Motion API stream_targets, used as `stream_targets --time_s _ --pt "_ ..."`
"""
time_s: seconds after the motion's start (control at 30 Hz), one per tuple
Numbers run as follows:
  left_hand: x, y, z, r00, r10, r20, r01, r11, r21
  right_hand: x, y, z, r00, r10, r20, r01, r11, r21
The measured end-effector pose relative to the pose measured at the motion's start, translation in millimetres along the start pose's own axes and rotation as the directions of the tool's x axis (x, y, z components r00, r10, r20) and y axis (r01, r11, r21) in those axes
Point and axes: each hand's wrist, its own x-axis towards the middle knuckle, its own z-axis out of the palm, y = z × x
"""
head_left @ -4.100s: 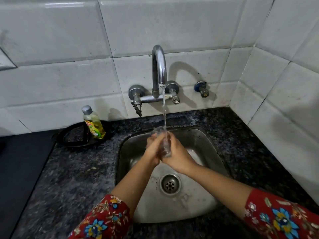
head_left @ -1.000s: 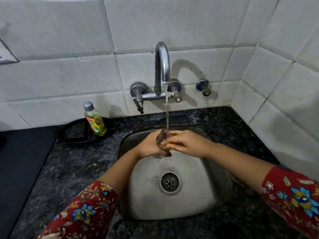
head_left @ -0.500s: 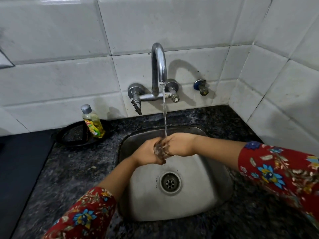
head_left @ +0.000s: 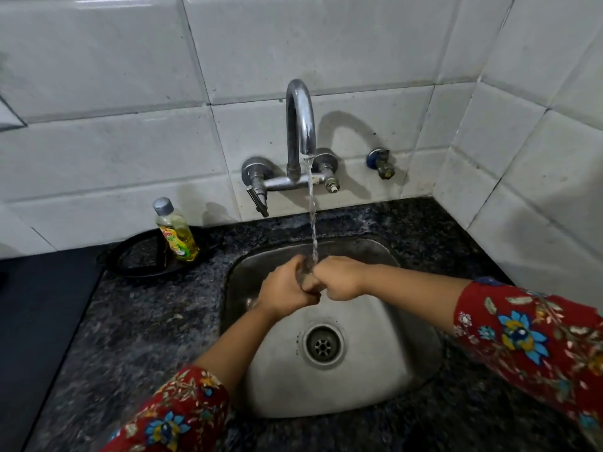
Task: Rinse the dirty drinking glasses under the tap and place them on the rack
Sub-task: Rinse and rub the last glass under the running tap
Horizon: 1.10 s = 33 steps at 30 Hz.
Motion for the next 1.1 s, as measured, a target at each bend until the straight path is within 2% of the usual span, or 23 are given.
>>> stream_targets --time_s 0.03,0.07,0.13,0.17,0.27,0.3,0.33,0.37,0.43,0.5,0.57,0.63,0.77,0.83,0.9,0.97,1.03,1.1 --pt "-3.1 2.2 2.1 0.999 -0.027 -0.037 0.029 0.999 0.041 -0.3 -2.2 -0.7 0.998 0.062 -0.006 -0.058 0.967 0.25" --pt "-5.4 1.6 3.8 0.996 -0.056 -0.069 0.06 0.996 0.06 -1.4 -5.4 -2.3 0.991 0.131 -0.028 -0.101 0.869 0.485" --pt "-11.3 -4.5 5.1 0.992 -0.087 -0.095 0.089 0.996 0.019 -4.1 -13.3 -4.2 0.954 0.297 -0.05 -0.141 0.589 0.795" --pt "-14.6 -7.5 5.0 0.992 -0.099 -0.084 0.097 0.995 -0.026 -3.8 -15.0 -4.7 0.932 0.354 -0.072 -0.123 0.501 0.857" --pt "-23.0 -12.3 10.8 0.988 -0.156 0.004 0.148 0.931 -0.334 2.9 -19.0 -4.8 0.87 0.47 -0.146 -0.107 0.469 0.877" --pt "-25.9 -9.4 13.0 0.979 -0.197 0.049 0.195 0.852 -0.486 6.4 -18.7 -4.9 0.837 0.527 -0.149 -0.111 0.431 0.896" --pt "-26.7 -6.0 15.4 0.954 -0.274 0.12 0.287 0.727 -0.624 9.6 -17.1 -5.5 0.806 0.577 -0.131 -0.119 0.375 0.919" --pt "-27.2 -1.7 16.5 0.906 -0.353 0.235 0.404 0.55 -0.731 12.3 -14.8 -5.9 0.788 0.608 -0.097 -0.135 0.325 0.936" --pt "-25.0 5.6 16.0 0.791 -0.393 0.47 0.562 0.162 -0.811 13.9 -14.1 -6.1 0.802 0.597 -0.021 -0.199 0.302 0.932" --pt "-16.7 9.3 15.6 0.725 -0.384 0.572 0.553 -0.171 -0.816 11.1 -17.8 -7.0 0.832 0.554 0.032 -0.255 0.33 0.909" --pt "-5.4 14.6 17.6 0.727 -0.368 0.58 0.462 -0.362 -0.809 7.7 -20.8 -8.3 0.831 0.556 0.011 -0.265 0.378 0.887" --pt "6.8 22.8 19.0 0.754 -0.36 0.549 0.377 -0.447 -0.812 6.3 -20.5 -11.2 0.809 0.587 -0.038 -0.258 0.412 0.874" --pt "24.4 39.7 13.5 0.777 -0.359 0.518 0.302 -0.509 -0.806 -2.6 -21.9 -25.3 0.813 0.573 -0.102 -0.21 0.452 0.867" --pt "29.8 42.6 9.3 0.784 -0.348 0.514 0.319 -0.484 -0.815 -9.2 -23.4 -30.2 0.815 0.558 -0.155 -0.21 0.534 0.819" --pt "32.4 43.0 9.1 0.819 -0.326 0.473 0.336 -0.395 -0.855 -15.5 -24.2 -30.4 0.812 0.544 -0.209 -0.248 0.647 0.721" --pt "31.1 42.1 12.6 0.862 -0.321 0.392 0.32 -0.254 -0.913 -20.3 -25.4 -22.4 0.815 0.538 -0.215 -0.326 0.732 0.598" --pt "27.2 39.9 20.1 0.889 -0.364 0.277 0.264 -0.088 -0.961 -24.6 -27.7 -7.7 0.807 0.568 -0.163 -0.435 0.758 0.486" --pt "20.4 40.2 26.5 0.891 -0.421 0.168 0.228 0.096 -0.969 -28.1 -32.3 7.6 0.769 0.617 -0.169 -0.508 0.749 0.425"
